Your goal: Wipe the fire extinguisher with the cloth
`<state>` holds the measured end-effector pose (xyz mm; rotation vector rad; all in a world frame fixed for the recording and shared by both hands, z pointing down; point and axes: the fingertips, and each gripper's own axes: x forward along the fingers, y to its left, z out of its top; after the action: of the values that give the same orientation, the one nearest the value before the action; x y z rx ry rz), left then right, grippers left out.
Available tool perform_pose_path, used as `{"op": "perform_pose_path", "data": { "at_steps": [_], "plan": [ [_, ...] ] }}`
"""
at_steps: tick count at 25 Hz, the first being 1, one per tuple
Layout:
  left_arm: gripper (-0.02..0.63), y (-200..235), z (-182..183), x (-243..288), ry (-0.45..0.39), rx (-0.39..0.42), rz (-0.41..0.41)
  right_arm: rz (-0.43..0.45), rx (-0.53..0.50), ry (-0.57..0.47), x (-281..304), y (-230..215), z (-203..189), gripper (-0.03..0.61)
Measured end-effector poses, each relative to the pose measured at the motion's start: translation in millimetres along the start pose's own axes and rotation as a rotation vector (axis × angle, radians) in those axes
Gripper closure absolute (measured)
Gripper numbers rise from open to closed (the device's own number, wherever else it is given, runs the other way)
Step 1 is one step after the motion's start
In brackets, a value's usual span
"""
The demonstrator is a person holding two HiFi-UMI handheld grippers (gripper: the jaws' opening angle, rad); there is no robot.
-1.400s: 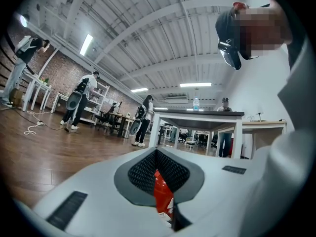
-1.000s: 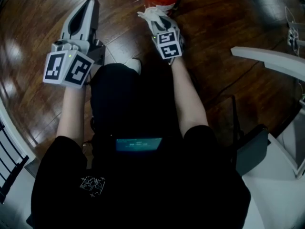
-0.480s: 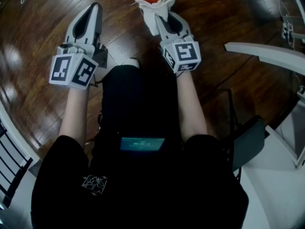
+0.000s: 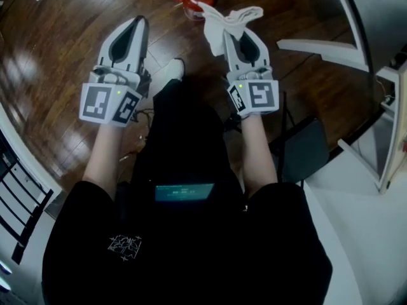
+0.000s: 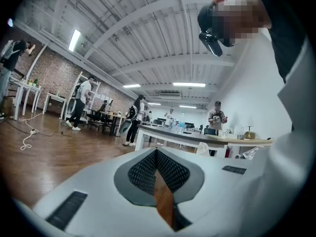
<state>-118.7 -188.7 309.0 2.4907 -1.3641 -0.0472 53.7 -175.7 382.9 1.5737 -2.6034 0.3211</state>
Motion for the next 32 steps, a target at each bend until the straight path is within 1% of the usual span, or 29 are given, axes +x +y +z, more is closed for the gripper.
{"op": "perform_pose_path", "data": {
  "at_steps": [2, 4, 7, 10, 13, 16, 20, 23, 32],
  "plan": [
    [0.614, -24.7, 38.4, -15.6, -0.003, -0.008, -0.001, -0.009, 0.003, -0.006, -29.9, 3.8, 46.3, 0.469],
    [0.614, -49.0, 75.9, -33.1, -0.004, 0.000, 0.000, -0.016, 0.020, -0.030, -57.7, 13.2, 94.0, 0.469],
    [0.614, -87.5, 119.0, -65.9, -0.001, 0.002, 0.006, -0.016, 0.044, -0.047, -102.3, 36.4, 149.2, 0.469],
    [0.614, -121.8, 151.1, -96.8, -0.008, 0.006, 0.010, -0.012, 0.048, -0.060, -141.5, 61.3, 189.7, 0.468],
    [0.614, -154.4, 176.2, -124.8, -0.024, -0.003, -0.001, -0.002, 0.052, -0.068, -181.1, 82.3, 218.7, 0.468],
    [0.614, -180.5, 198.4, -146.8, -0.046, -0.012, 0.005, 0.009, 0.050, -0.080, -210.8, 96.2, 243.2, 0.468],
    [0.614, -208.8, 201.8, -182.3, -0.044, 0.000, 0.001, 0.019, 0.054, -0.093, -237.5, 123.6, 255.9, 0.468],
    [0.614, -219.1, 200.1, -193.2, -0.032, 0.017, -0.004, 0.017, 0.055, -0.098, -246.1, 135.4, 261.8, 0.468],
    [0.614, -215.3, 191.5, -203.2, 0.011, 0.053, 0.009, -0.018, 0.068, -0.087, -261.9, 159.4, 270.1, 0.466]
  ]
}}
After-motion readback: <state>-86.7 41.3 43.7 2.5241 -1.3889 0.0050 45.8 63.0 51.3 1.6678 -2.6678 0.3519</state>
